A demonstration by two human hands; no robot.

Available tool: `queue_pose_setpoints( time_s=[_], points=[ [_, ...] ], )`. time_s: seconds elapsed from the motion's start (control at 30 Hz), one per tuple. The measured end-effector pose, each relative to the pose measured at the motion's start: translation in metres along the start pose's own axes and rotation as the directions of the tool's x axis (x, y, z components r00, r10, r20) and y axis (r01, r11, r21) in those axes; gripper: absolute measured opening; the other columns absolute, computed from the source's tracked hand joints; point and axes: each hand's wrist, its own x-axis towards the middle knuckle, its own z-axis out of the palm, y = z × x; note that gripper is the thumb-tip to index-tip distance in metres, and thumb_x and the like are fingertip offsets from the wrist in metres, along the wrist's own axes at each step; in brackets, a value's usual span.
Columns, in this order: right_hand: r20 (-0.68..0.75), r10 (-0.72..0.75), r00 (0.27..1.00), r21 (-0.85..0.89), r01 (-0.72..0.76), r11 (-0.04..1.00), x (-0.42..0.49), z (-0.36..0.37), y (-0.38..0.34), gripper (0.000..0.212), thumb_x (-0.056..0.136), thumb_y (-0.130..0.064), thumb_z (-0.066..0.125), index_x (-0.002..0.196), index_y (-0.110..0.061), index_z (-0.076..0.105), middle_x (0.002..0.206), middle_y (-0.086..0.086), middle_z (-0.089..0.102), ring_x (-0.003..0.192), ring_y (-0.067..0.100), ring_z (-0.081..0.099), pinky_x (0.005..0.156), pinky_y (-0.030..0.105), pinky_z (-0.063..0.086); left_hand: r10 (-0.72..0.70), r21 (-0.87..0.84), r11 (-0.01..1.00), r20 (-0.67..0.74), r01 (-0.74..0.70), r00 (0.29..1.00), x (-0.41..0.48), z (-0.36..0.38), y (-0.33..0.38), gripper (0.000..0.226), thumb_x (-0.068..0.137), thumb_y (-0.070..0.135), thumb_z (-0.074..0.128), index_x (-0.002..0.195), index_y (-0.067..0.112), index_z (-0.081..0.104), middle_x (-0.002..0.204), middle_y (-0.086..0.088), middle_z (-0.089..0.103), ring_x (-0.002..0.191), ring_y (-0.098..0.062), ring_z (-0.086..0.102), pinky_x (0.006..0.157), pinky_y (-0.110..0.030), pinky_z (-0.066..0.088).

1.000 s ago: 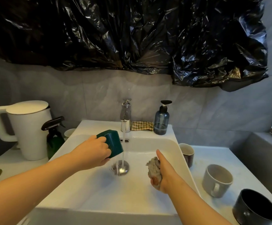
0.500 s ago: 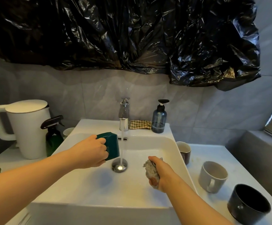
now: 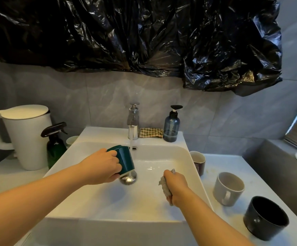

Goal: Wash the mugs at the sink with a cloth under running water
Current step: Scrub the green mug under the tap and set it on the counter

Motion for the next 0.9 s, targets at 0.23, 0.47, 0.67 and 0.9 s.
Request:
queue_pose_setpoints(
  time_s=[0.23,0.47,0.67,0.9],
  points=[
    [-0.153,-0.082,0.985,-0.18,0.054,0.982,-0.002,-0.01,0.0,0.02,0.09,-0.019,0.035,0.091,-0.011,0.052,0.047,0.004,0.047,0.04,0.016,0.041,0.045,0.022,0.033,-0.202,-0.447,0.88,-0.043,0.162,0.978,0.019,-0.012,0.022,0.032,0.096,0.038,0.043,0.067,0.025,0.046,0.072,0.012,0.05,0.074,-0.011,0.046,0.059,-0.023,0.031],
    [-0.052,-0.07,0.996,0.046,0.072,0.996,-0.012,-0.045,-0.018,0.021,0.098,-0.028,0.044,0.102,-0.01,0.053,0.09,0.016,0.059,0.076,0.023,0.055,0.071,0.029,0.048,-0.449,-0.969,-0.093,0.245,0.228,0.859,0.057,-0.06,0.065,0.024,0.098,0.029,0.043,0.085,0.017,0.059,0.082,-0.004,0.055,0.081,-0.017,0.052,0.069,-0.026,0.044],
    [-0.15,-0.114,0.982,0.071,0.126,0.989,-0.017,-0.121,-0.034,0.021,0.096,-0.034,0.046,0.101,-0.016,0.056,0.096,0.006,0.063,0.084,0.021,0.059,0.081,0.037,0.049,-0.367,-0.744,-0.644,0.503,0.177,0.782,0.109,-0.111,0.123,0.039,0.096,0.028,0.046,0.06,0.013,0.045,0.054,-0.001,0.037,0.059,-0.014,0.038,0.062,-0.029,0.045],
    [-0.237,-0.101,0.966,-0.028,0.097,0.995,-0.023,-0.215,-0.015,0.03,0.094,-0.03,0.05,0.096,-0.001,0.056,0.087,0.014,0.064,0.078,0.026,0.061,0.063,0.031,0.048,-0.248,-0.666,-0.713,0.534,0.221,0.809,0.146,-0.136,0.209,0.04,0.095,0.026,0.044,0.056,0.016,0.043,0.042,0.005,0.04,0.052,-0.012,0.036,0.06,-0.026,0.037]
  ],
)
